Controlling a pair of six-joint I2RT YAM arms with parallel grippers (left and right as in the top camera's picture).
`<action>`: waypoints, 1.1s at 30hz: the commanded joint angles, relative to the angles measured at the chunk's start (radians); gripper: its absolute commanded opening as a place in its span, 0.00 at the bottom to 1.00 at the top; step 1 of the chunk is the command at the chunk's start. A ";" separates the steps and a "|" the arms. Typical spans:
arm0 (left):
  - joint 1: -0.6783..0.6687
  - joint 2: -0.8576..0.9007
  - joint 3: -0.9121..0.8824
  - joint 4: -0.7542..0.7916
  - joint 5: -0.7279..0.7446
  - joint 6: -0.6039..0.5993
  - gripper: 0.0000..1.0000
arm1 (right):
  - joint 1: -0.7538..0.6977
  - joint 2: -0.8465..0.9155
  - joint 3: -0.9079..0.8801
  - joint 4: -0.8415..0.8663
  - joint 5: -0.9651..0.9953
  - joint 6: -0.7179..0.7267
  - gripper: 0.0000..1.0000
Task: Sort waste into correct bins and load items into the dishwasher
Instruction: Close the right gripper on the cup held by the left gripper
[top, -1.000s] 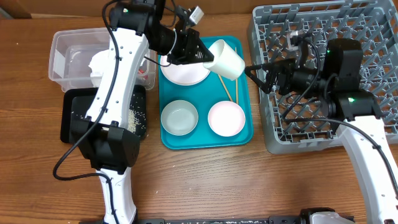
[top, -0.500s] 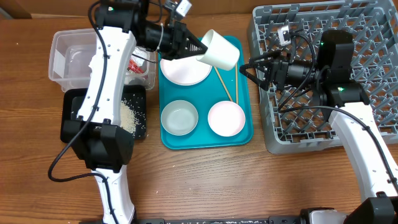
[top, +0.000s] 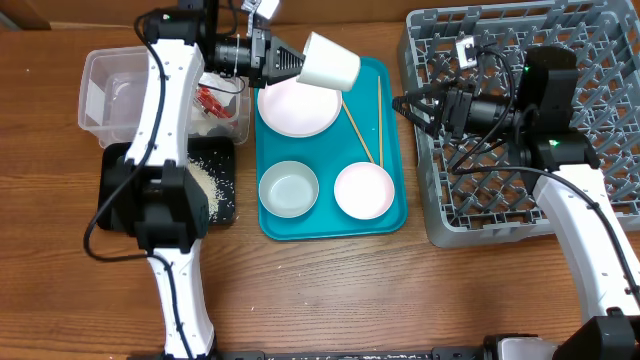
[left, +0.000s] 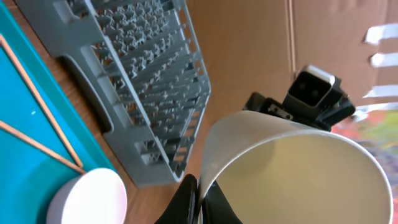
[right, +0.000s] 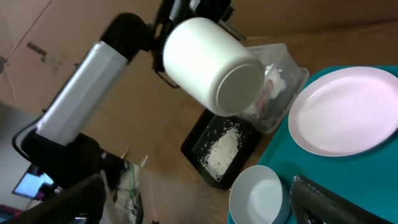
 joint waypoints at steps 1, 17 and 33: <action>0.011 0.042 0.014 0.026 0.124 0.025 0.04 | -0.008 -0.002 0.019 0.006 0.056 0.087 0.96; 0.011 0.055 0.014 0.051 0.123 0.051 0.04 | -0.006 -0.002 0.019 0.002 0.135 0.164 0.99; 0.010 0.055 0.014 0.054 0.122 0.052 0.04 | -0.004 -0.002 0.018 -0.007 0.135 0.168 0.99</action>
